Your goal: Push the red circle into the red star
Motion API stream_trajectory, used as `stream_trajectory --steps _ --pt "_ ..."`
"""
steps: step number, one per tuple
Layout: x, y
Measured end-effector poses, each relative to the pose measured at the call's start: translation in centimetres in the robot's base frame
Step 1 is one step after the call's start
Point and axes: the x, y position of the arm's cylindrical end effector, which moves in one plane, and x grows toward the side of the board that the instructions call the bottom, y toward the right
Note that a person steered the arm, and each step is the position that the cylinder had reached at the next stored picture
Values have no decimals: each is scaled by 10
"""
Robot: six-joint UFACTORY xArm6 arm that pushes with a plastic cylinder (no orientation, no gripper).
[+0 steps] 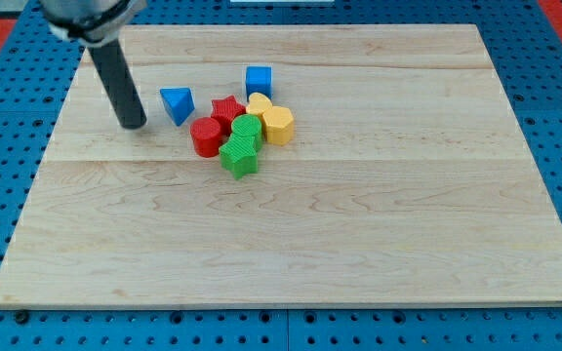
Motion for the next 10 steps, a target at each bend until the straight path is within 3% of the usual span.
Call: stream_trajectory --steps 1,5,6,9,10 --pt "-5 3" --pt "-4 112" --pt "-4 114" --pt "-3 48" --pt "40 53"
